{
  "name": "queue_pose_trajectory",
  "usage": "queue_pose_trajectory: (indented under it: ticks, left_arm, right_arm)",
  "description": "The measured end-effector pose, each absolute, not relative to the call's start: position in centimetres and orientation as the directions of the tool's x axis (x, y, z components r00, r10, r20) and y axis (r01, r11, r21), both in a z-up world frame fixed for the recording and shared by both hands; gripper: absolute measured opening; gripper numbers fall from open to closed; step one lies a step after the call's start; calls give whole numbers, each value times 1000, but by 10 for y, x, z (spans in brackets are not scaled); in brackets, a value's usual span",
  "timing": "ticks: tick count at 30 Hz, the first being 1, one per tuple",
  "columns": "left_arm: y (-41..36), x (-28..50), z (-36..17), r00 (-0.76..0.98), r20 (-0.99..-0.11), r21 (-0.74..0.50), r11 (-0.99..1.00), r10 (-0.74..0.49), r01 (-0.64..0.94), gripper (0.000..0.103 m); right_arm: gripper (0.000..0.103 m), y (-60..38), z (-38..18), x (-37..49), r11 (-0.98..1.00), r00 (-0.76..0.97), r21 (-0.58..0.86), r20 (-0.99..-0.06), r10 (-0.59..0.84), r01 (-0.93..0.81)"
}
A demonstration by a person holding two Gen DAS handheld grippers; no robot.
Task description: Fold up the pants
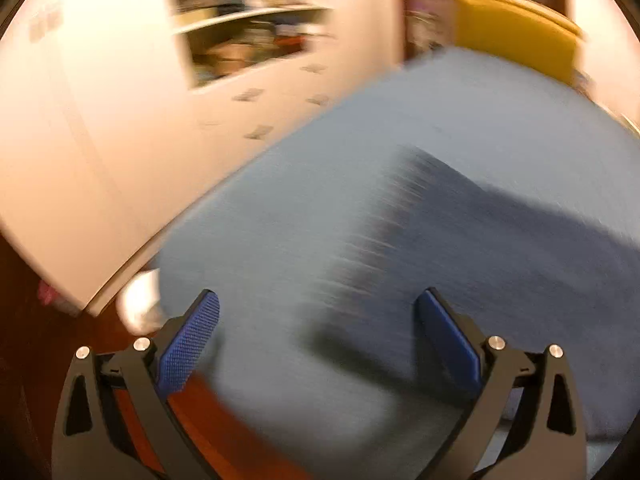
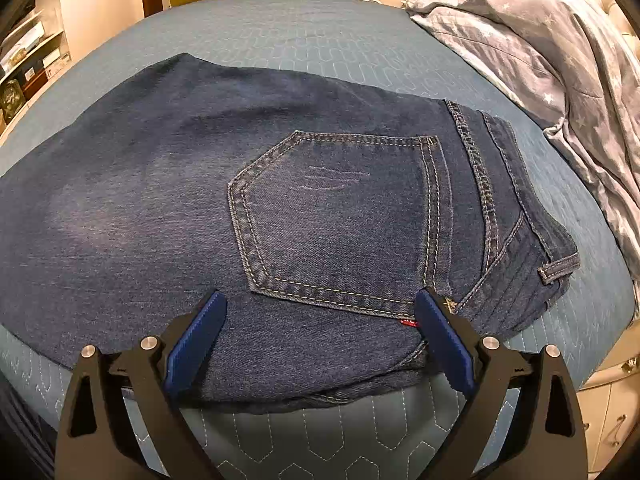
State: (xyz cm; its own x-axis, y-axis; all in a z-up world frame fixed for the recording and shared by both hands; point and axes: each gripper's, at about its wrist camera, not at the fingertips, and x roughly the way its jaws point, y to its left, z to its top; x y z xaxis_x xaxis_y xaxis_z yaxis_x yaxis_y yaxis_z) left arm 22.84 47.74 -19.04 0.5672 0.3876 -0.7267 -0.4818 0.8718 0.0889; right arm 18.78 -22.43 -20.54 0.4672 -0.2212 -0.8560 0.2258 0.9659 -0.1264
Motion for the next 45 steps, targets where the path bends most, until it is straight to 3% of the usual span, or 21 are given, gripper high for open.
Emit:
queue_pose_trajectory:
  ticks: [2,3,6,10,13,24,26,29,35,39,45]
  left_arm:
    - [511,210,-176,583,-727,-46,821,363,-568,96]
    - [526,198,-173,602,-740,-154,795,301,-587,87]
    - [539,181,-181,666,-742,-393,754,79,-527,78]
    - [529,171,-203,735,-651,-647,645,-189,-407,73]
    - [531,173,-226,766,-573,-772,506,-291,-385,64]
    - [542,189,-230,792,-513,-826,441,-332,-350,64]
    - [544,195,-230,800,-477,-851,419,-364,-316,57]
    - [532,202,-233,776,-522,-818,465,-355,-338,56]
    - [537,210,-241,787,-473,-859,404,-395,-314,56]
    - [537,222,-244,776,-455,-873,389,-436,-293,44]
    - [534,230,-250,781,-435,-888,357,-449,-289,36]
  right_arm:
    - [99,-226,-207,187,961,462,-132,-855,-235,243]
    - [99,-229,-209,187,962,464,-109,-859,-219,251]
    - [99,-230,-209,188,962,465,-113,-858,-220,247]
    - [99,-233,-209,189,963,469,-117,-855,-222,242]
    - [99,-233,-209,189,966,472,-115,-855,-216,233]
    - [99,-229,-211,184,967,492,-121,-842,-220,226]
    - [99,-229,-211,184,968,492,-118,-843,-216,222]
    - [99,-228,-211,183,970,496,-119,-842,-213,214]
    - [99,-228,-209,183,969,498,-121,-840,-216,216]
    - [99,-227,-208,184,967,496,-128,-839,-223,219]
    - [99,-226,-208,182,967,501,-126,-836,-225,223]
